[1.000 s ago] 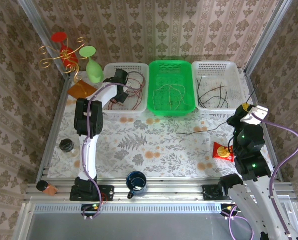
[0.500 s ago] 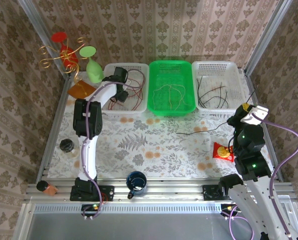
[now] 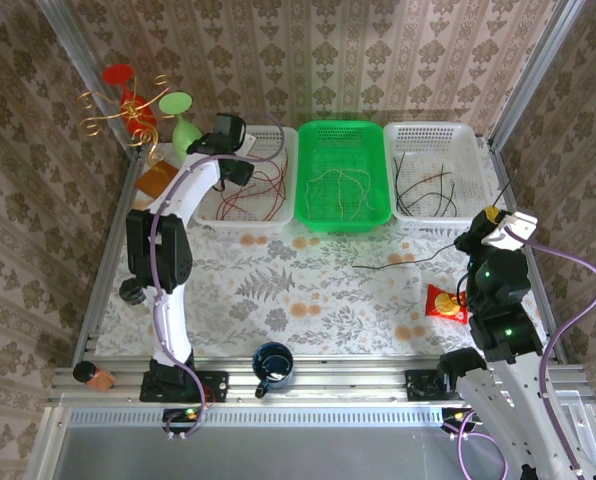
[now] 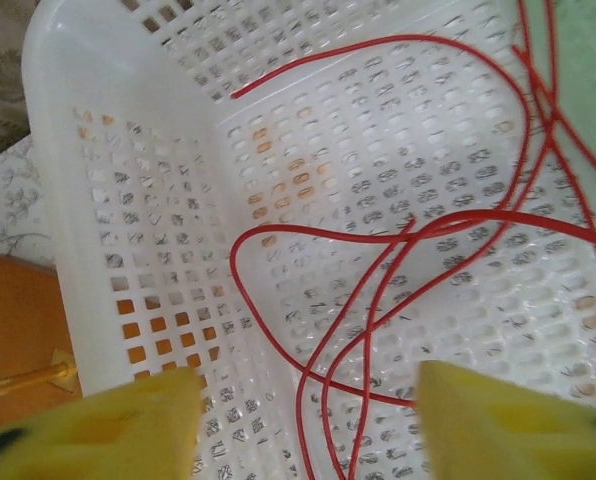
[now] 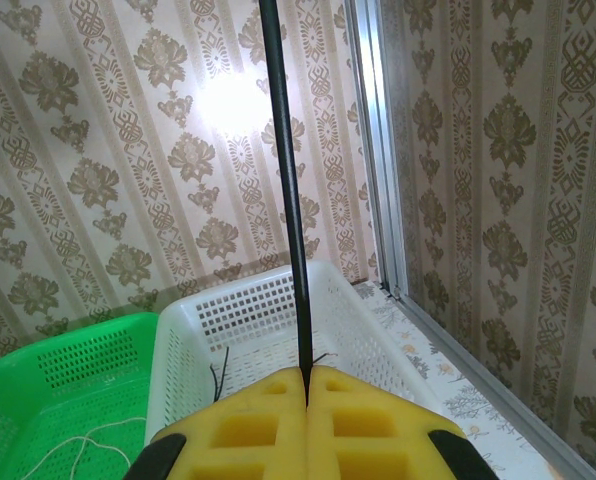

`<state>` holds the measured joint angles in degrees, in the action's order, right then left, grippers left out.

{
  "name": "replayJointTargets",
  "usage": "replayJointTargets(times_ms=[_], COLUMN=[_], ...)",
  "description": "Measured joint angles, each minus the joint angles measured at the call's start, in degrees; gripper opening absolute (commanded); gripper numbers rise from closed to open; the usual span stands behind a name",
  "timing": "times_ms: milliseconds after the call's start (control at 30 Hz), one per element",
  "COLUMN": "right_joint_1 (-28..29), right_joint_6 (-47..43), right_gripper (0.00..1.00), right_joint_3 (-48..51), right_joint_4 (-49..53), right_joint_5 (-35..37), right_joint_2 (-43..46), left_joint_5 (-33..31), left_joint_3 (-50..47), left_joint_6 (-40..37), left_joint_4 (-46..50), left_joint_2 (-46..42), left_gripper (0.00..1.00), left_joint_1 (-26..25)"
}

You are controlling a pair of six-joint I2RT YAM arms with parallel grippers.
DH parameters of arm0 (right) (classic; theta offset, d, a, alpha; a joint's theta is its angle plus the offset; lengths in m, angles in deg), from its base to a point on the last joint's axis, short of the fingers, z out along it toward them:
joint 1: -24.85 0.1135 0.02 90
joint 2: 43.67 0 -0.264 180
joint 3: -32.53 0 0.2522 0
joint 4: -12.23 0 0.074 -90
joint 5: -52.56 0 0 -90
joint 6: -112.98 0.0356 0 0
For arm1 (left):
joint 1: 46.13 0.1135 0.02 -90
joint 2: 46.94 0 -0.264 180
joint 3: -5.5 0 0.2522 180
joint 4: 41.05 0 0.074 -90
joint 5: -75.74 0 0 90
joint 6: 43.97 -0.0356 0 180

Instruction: Untangle the cables

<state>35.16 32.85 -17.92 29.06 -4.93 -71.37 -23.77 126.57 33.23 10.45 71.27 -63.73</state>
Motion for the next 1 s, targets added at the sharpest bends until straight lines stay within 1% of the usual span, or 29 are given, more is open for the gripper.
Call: replayJointTargets(times_ms=[33, 100, 133, 233, 367, 567, 800, 967, 1000], right_joint_1=[0.0, 0.0, 0.0, 0.0, 0.0, 0.0, 0.0, -0.04, -0.04], right_joint_6=[0.07, 0.42, 0.46, 0.63, 0.66, 0.61, -0.02, -0.68, -0.68], right_gripper=[0.0, 0.0, 0.0, 0.0, 0.0, 0.0, 0.0, 0.0, 0.0], right_joint_3=[0.0, 0.0, 0.0, 0.0, 0.0, 0.0, 0.0, 0.0, 0.0], right_joint_4=[0.0, 0.0, 0.0, 0.0, 0.0, 0.0, 0.0, 0.02, 0.0], right_joint_5=[0.0, 0.0, 0.0, -0.02, -0.02, -0.02, -0.02, -0.04, -0.04], right_joint_2=[0.0, 0.0, 0.0, 0.0, 0.0, 0.02, 0.98, 1.14, 1.14], left_joint_5=[0.85, 2.56, 3.45, 5.86, 7.63, 9.4, 10.58, 11.26, 11.3], left_joint_3=[0.0, 0.02, 0.07, 0.98, 4.68, 10.56, 14.34, 14.34, 14.34], left_joint_6=[0.46, 1.49, 1.97, 3.32, 4.76, 6.75, 8.59, 8.92, 8.96], left_joint_4=[0.26, 0.5, 0.61, 2.01, 2.84, 2.58, 3.67, 5.55, 5.55], left_joint_2=[-0.24, -0.44, -0.44, -0.24, 1.25, 8.07, 19.28, 20.79, 20.46], left_gripper=[0.22, 0.17, 0.16, 0.15, 0.15, 0.13, 0.09, 0.09, 0.11], left_joint_1=[-0.07, -0.24, -0.42, -1.16, -2.14, -2.64, -2.49, -2.23, -2.23])
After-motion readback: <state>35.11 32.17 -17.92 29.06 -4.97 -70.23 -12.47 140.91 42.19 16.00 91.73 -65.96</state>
